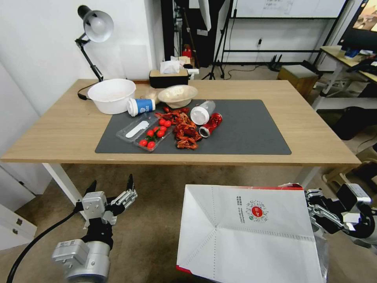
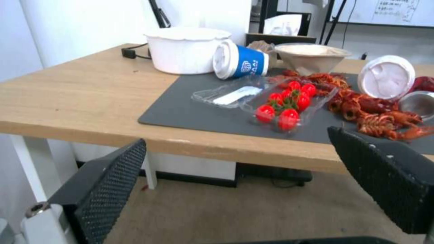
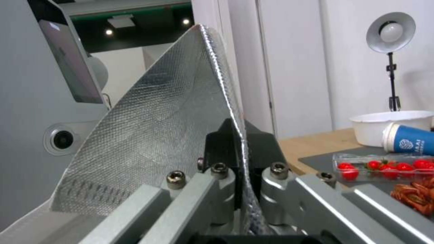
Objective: Pick up the food delivery bag from the floor and place it on the table.
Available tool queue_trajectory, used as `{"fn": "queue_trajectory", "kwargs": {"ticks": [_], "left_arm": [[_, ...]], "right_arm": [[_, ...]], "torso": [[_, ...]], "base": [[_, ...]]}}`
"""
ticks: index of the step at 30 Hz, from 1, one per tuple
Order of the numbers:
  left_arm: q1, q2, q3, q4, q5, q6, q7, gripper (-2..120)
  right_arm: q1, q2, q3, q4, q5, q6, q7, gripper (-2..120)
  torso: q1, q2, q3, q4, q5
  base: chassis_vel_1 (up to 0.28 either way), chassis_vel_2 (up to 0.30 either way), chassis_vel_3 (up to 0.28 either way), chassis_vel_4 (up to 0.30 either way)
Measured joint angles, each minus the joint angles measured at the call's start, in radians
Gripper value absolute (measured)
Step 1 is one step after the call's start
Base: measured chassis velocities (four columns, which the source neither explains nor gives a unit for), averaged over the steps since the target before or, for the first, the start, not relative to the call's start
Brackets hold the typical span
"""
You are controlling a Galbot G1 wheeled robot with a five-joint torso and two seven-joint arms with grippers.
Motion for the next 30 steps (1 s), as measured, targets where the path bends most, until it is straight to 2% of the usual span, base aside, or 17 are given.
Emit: {"fn": "queue_trajectory", "kwargs": {"ticks": [18, 23, 30], "left_arm": [[0.0, -0.003, 0.001, 0.0, 0.0, -0.001, 0.002, 100], [-0.001, -0.003, -0.001, 0.0, -0.002, -0.029, 0.013, 100], [-0.001, -0.003, 0.002, 0.0, -0.003, -0.03, 0.021, 100]], "right_arm": [[0.007, -0.001, -0.002, -0.002, 0.0, 0.0, 0.0, 0], [0.003, -0.003, 0.0, -0.002, 0.002, 0.0, 0.0, 0], [0.001, -0.001, 0.0, -0.002, 0.002, 0.0, 0.0, 0]], "torso": [[0.038, 0.087, 0.049, 0.0, 0.0], [0.05, 0.112, 0.061, 0.0, -0.0001], [0.053, 0.117, 0.064, 0.0, 0.0]], "base": [[0.0, 0.0, 0.0, 0.0], [0.0, 0.0, 0.0, 0.0], [0.0, 0.0, 0.0, 0.0]]}}
